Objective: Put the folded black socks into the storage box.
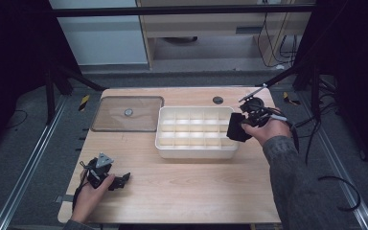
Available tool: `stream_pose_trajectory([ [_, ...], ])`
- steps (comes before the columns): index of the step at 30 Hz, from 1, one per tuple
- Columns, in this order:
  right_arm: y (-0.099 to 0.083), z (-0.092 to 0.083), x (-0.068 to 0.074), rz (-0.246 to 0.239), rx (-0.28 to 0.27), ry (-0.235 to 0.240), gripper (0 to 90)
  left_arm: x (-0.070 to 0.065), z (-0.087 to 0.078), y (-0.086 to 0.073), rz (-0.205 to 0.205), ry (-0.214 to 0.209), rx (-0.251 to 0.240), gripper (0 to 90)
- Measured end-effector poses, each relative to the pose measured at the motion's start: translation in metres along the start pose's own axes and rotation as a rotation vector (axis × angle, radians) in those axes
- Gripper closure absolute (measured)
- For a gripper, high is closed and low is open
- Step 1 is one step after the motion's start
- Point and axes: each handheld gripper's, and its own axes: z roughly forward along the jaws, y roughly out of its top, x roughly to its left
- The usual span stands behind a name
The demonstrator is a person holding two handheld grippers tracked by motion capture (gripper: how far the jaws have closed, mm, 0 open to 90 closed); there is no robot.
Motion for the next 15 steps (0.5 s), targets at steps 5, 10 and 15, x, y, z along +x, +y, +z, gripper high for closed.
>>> stream_pose_trajectory([
  [5,0.002,0.007,0.004,-0.012,0.008,0.001,73.3,0.000,0.000,0.000,0.000,0.001,-0.002,0.0],
  [10,0.002,0.016,0.011,-0.020,0.023,0.010,73.3,0.000,0.000,0.000,0.000,0.001,-0.002,0.0],
  [15,0.003,0.021,0.014,-0.046,0.038,-0.009,73.3,0.000,0.000,0.000,0.000,0.002,-0.002,0.0],
])
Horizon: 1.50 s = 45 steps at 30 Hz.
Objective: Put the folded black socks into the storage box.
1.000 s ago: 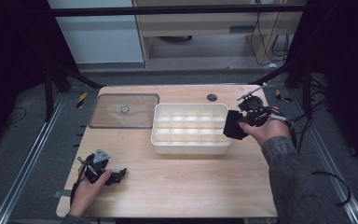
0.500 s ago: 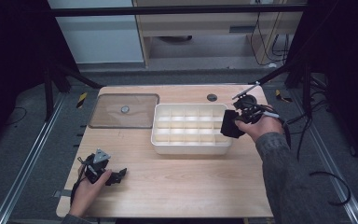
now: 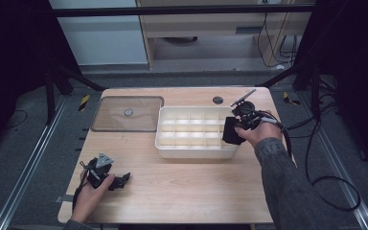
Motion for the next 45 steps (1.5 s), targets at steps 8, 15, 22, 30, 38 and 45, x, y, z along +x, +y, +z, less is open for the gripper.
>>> stream_pose_trajectory([
  [8,0.001,0.007,0.003,-0.018,0.021,-0.015,73.2,0.000,0.000,0.000,-0.001,0.002,0.000,0.0],
  [15,0.000,0.018,0.004,-0.014,0.039,-0.008,73.2,0.000,0.000,0.000,0.002,0.002,0.000,0.0],
  [22,0.001,0.024,0.006,-0.015,0.053,-0.012,73.1,0.000,0.000,0.000,0.000,0.003,-0.001,0.0],
  [30,0.002,0.027,0.007,-0.015,0.064,-0.016,73.1,0.000,0.000,0.000,0.000,0.003,-0.001,0.0],
  [38,0.003,0.029,0.008,-0.030,0.068,-0.017,73.1,0.000,0.000,0.000,-0.001,0.003,-0.002,0.0],
  [45,0.004,0.029,0.009,-0.026,0.068,-0.015,73.1,0.000,0.000,0.000,0.000,0.003,-0.001,0.0],
])
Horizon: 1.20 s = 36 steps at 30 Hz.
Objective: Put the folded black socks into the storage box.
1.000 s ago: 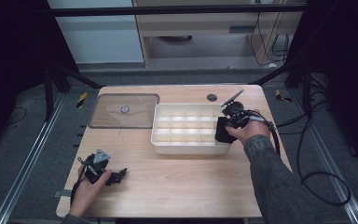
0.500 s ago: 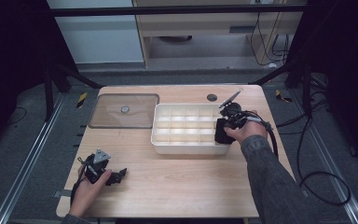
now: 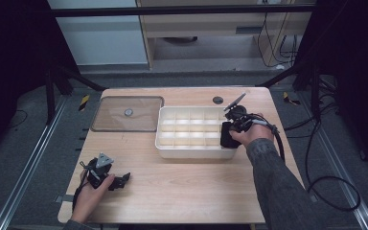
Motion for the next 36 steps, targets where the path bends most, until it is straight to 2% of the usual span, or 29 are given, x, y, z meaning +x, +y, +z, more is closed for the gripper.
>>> stream_pose_trajectory([
  [17,0.000,0.007,0.007,-0.016,0.016,-0.001,73.2,0.000,0.000,0.000,0.002,0.000,0.001,0.0],
  [27,-0.003,0.016,0.012,-0.001,0.028,0.004,73.3,0.000,0.000,0.000,-0.001,0.000,0.001,0.0],
  [36,-0.004,0.023,0.017,-0.017,0.045,-0.023,73.3,0.000,0.000,0.000,-0.002,-0.001,0.001,0.0],
])
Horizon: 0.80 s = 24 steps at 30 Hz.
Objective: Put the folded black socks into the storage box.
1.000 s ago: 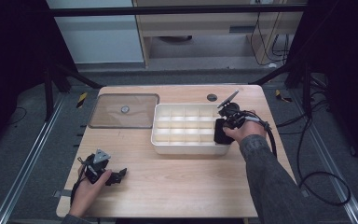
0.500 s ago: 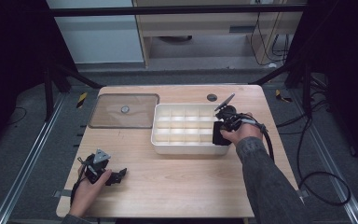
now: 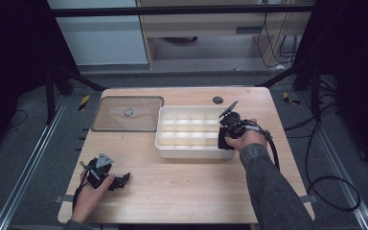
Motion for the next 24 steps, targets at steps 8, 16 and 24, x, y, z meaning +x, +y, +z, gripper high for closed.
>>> stream_pose_trajectory([
  [8,-0.0024,0.0050,0.0032,-0.003,0.007,-0.003,73.2,0.0000,0.0001,0.0001,-0.001,0.000,0.000,0.0],
  [16,-0.0049,0.0079,0.0044,-0.003,0.013,-0.001,73.1,-0.0002,0.0003,0.0001,-0.003,0.000,-0.002,0.0],
  [24,-0.0067,0.0036,0.0006,0.016,-0.013,0.010,66.0,0.0001,0.0000,0.0002,0.001,-0.001,0.002,0.0],
])
